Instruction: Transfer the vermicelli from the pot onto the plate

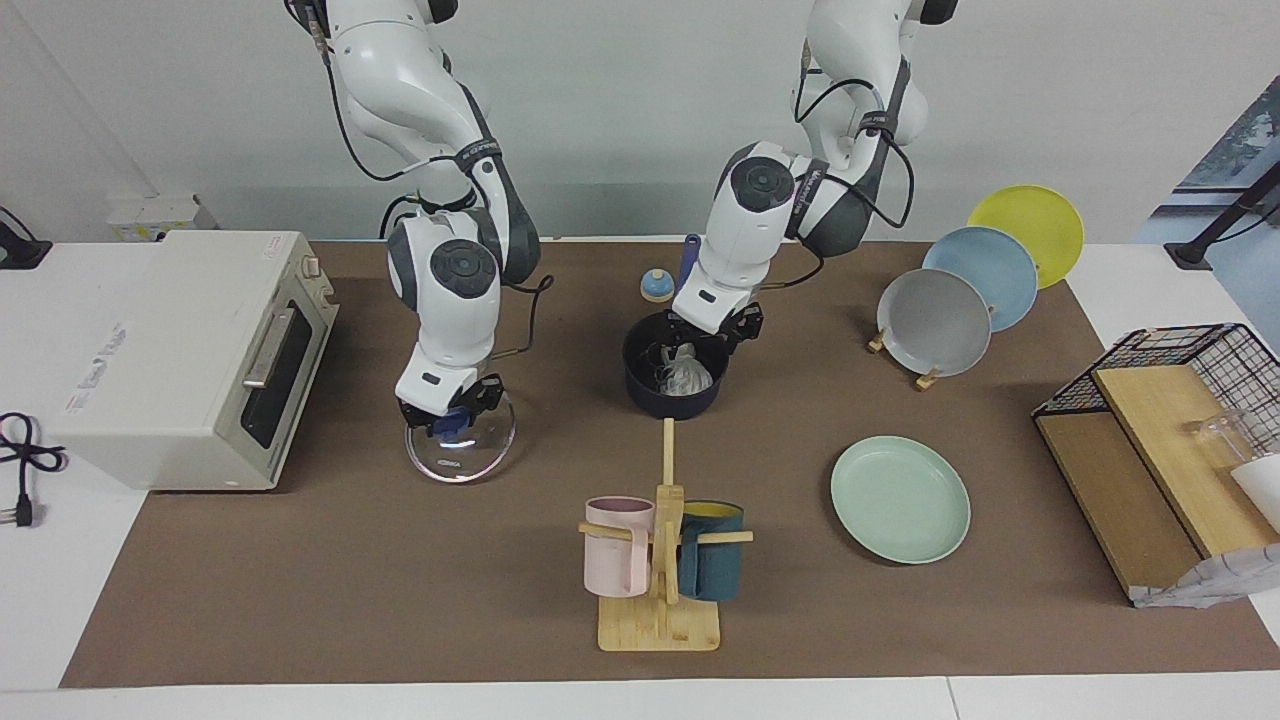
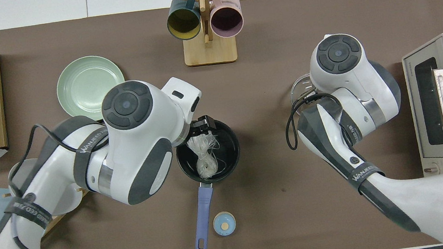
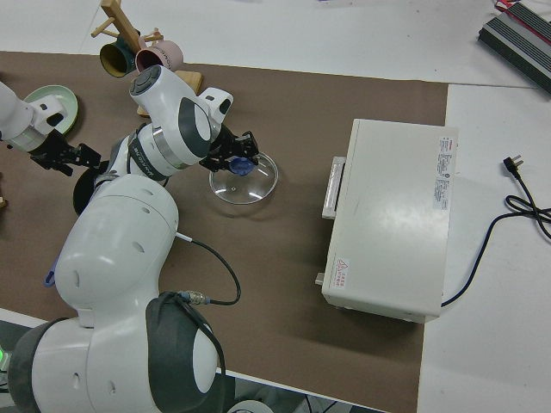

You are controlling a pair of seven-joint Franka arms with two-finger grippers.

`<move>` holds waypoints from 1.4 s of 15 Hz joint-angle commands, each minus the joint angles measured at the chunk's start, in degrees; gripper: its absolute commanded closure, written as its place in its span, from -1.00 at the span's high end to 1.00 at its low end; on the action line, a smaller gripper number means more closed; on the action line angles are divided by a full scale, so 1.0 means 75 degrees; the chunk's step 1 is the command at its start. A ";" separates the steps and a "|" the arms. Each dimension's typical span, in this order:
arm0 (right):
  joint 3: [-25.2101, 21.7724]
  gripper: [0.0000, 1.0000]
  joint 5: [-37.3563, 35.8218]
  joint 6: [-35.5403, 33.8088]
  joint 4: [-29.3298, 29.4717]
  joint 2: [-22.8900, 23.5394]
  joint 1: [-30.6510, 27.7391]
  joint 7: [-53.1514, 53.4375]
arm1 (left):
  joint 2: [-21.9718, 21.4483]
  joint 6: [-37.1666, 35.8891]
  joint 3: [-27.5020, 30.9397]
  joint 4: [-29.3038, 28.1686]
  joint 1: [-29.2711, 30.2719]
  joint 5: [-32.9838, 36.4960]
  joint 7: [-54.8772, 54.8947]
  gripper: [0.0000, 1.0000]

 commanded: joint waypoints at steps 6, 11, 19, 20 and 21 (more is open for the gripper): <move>0.0104 0.03 -0.0197 0.0645 -0.0766 -0.0377 -0.0481 -0.0063 | 0.0165 0.0538 0.0134 -0.0416 -0.0467 -0.0111 -0.0399 1.00; 0.0127 1.00 0.0072 0.0552 -0.0638 -0.0388 -0.0551 0.0020 | 0.0271 0.0692 0.0146 -0.0592 -0.0702 -0.0111 -0.0540 1.00; 0.0104 1.00 0.1690 -0.1906 0.0790 -0.1197 -0.0914 -0.0272 | 0.0435 0.0715 0.0157 -0.0581 -0.0832 -0.0087 -0.0588 -0.04; 0.0104 1.00 0.1714 -0.2153 0.0920 -0.1325 -0.0973 -0.0331 | 0.0435 0.0715 0.0157 -0.0581 -0.0832 -0.0087 -0.0588 -0.58; 0.0104 1.00 0.1737 -0.2422 0.1095 -0.1430 -0.1031 -0.0343 | 0.0447 0.0715 0.0169 -0.0581 -0.0820 -0.0087 -0.0541 -1.00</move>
